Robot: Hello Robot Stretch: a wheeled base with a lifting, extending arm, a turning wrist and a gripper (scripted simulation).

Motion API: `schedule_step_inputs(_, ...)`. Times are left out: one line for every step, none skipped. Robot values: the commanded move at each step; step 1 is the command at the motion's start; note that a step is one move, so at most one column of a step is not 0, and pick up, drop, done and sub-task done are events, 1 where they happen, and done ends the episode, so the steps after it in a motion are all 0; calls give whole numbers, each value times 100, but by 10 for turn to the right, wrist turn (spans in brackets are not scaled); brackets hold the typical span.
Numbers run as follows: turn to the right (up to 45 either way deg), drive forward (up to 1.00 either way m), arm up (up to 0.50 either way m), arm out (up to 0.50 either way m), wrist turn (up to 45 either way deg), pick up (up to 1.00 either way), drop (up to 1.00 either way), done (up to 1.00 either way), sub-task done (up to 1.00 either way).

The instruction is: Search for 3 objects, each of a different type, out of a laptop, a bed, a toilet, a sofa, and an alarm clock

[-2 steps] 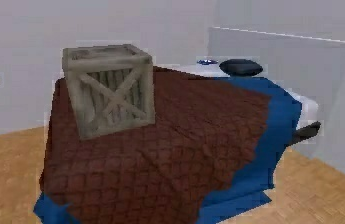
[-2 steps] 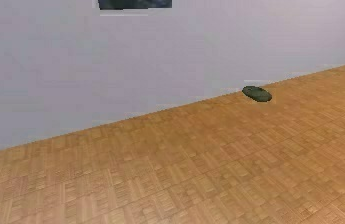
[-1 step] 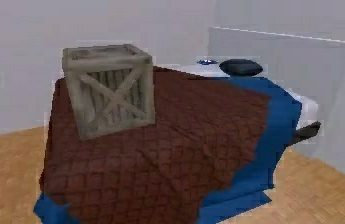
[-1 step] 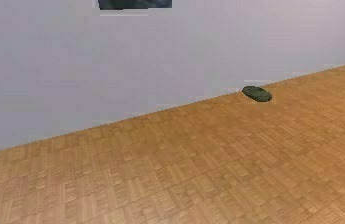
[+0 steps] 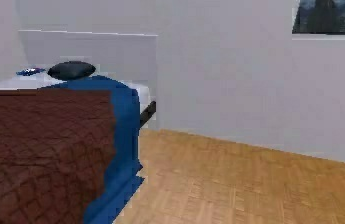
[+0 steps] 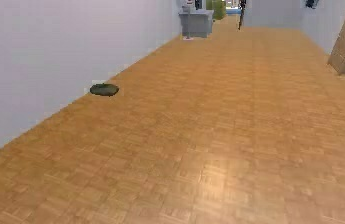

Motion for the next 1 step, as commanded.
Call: schedule_step_inputs(450,0,0,0,0,0,0,0,0)
